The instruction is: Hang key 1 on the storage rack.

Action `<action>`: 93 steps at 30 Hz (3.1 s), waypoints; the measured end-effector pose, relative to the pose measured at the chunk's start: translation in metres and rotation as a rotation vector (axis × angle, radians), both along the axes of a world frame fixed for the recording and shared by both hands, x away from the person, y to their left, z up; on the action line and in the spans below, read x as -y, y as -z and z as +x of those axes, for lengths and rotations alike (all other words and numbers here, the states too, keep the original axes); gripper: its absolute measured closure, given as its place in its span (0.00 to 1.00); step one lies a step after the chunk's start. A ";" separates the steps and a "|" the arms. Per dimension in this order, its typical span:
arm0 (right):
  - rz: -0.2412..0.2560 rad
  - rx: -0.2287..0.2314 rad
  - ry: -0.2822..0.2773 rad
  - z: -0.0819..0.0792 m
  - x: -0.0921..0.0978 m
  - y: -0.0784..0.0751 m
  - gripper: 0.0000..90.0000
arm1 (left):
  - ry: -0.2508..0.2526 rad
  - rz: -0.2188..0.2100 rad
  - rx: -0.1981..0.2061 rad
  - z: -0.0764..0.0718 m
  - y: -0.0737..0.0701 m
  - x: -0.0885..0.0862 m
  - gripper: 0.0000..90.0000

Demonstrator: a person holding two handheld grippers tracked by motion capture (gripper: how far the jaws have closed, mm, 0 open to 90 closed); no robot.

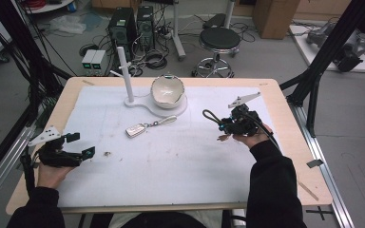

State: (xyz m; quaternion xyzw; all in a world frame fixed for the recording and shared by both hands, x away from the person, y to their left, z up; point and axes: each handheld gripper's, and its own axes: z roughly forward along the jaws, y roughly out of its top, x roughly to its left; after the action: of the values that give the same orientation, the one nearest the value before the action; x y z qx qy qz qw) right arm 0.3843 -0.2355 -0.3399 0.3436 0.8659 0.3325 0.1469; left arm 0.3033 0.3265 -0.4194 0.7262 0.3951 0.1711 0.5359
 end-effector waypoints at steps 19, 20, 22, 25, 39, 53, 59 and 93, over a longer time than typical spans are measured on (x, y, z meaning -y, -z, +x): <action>0.039 0.025 -0.014 0.023 -0.036 -0.025 0.82 | -0.003 -0.015 0.005 0.000 0.000 -0.002 0.03; 0.035 0.027 -0.017 0.024 -0.039 -0.026 0.82 | -0.003 -0.017 0.004 0.000 0.000 -0.002 0.03; 0.034 0.032 -0.023 0.024 -0.043 -0.028 0.82 | -0.001 -0.017 0.006 0.001 0.000 -0.002 0.03; 0.037 0.038 -0.044 0.025 -0.053 -0.032 0.82 | 0.003 -0.022 0.002 0.001 0.001 -0.002 0.03; 0.011 0.065 -0.099 0.043 -0.110 -0.052 0.82 | 0.023 -0.047 0.008 0.003 0.001 -0.003 0.03; -0.018 0.087 -0.160 0.057 -0.159 -0.066 0.81 | 0.027 -0.047 0.007 0.004 0.002 -0.003 0.03; -0.014 0.092 -0.181 0.062 -0.177 -0.071 0.81 | 0.026 -0.044 0.005 0.003 0.002 -0.003 0.03; -0.142 0.220 -0.207 0.101 -0.289 -0.100 0.81 | -0.015 -0.016 0.009 0.003 0.004 -0.017 0.03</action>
State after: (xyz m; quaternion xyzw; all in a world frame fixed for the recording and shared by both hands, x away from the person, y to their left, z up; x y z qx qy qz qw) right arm 0.4848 0.0531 -0.2401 0.2028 0.8967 0.3192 0.2298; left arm 0.3060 0.3438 -0.4232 0.7182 0.3995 0.1750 0.5422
